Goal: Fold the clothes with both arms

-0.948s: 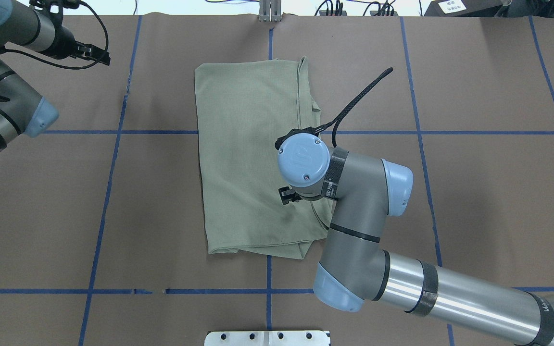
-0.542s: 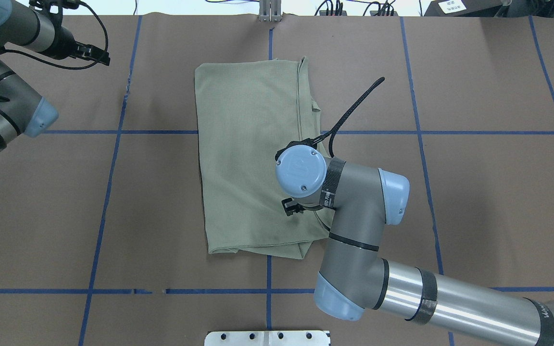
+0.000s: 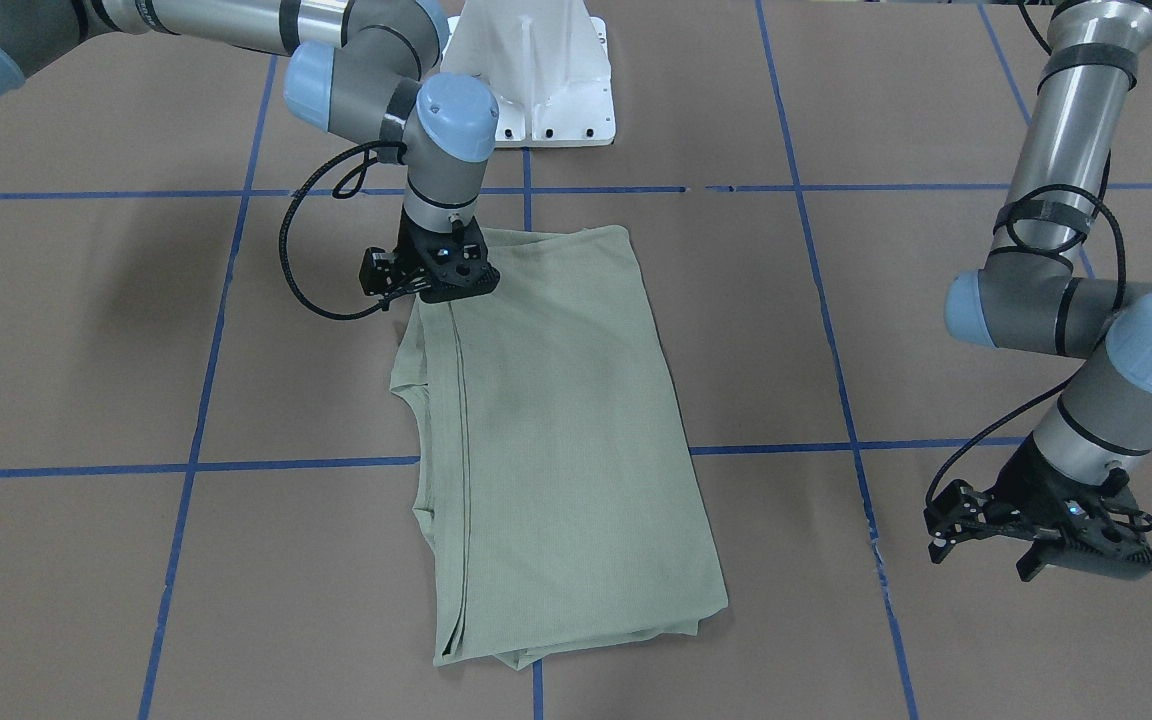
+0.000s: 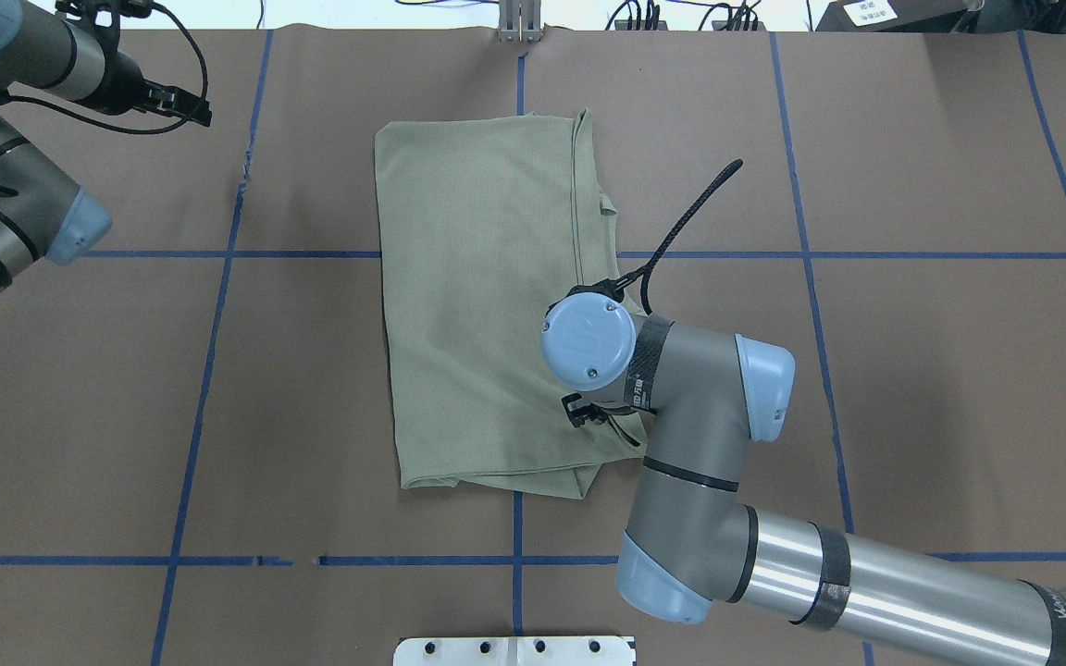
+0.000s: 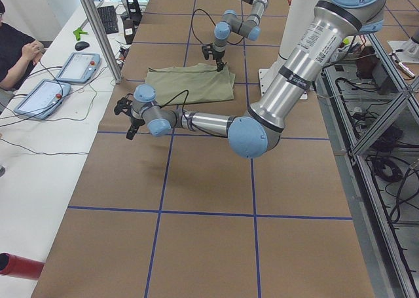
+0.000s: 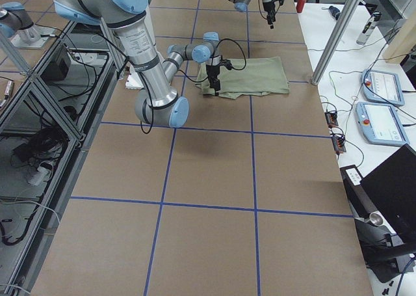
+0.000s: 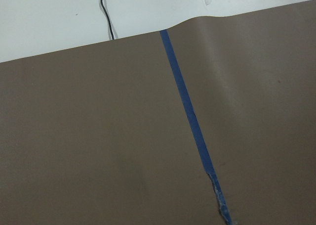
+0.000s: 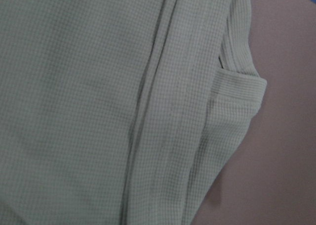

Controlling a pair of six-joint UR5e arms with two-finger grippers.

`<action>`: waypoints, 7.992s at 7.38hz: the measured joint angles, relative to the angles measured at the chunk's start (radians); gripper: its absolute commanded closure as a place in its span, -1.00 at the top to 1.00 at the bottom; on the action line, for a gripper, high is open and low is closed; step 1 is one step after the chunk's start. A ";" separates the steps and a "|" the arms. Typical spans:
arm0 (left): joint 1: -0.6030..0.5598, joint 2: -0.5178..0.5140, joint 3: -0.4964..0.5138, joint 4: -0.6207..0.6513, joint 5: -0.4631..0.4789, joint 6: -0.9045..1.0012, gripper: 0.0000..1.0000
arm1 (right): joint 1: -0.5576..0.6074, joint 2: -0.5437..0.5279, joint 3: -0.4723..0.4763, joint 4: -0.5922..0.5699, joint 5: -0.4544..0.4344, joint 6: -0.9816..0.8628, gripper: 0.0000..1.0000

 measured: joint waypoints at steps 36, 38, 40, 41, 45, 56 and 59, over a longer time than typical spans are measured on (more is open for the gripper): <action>0.765 0.079 -0.622 0.240 0.225 -1.164 0.49 | 0.278 -0.282 0.166 0.645 0.273 0.343 1.00; 0.772 0.078 -0.621 0.240 0.236 -1.165 -0.14 | 0.278 -0.287 0.166 0.646 0.273 0.344 1.00; 0.776 0.077 -0.619 0.239 0.244 -1.166 -1.00 | 0.278 -0.290 0.167 0.645 0.272 0.345 1.00; 0.778 0.077 -0.619 0.238 0.245 -1.166 -1.00 | 0.276 -0.294 0.167 0.643 0.269 0.346 1.00; 0.772 0.091 -0.640 0.238 0.243 -1.152 -1.00 | 0.175 -0.319 0.260 0.557 0.178 0.727 0.98; 0.771 0.098 -0.667 0.231 0.236 -1.149 -1.00 | -0.021 -0.251 0.216 0.301 -0.105 0.945 0.95; 0.771 0.098 -0.671 0.230 0.236 -1.149 -1.00 | -0.024 -0.247 0.175 0.301 -0.100 0.948 0.93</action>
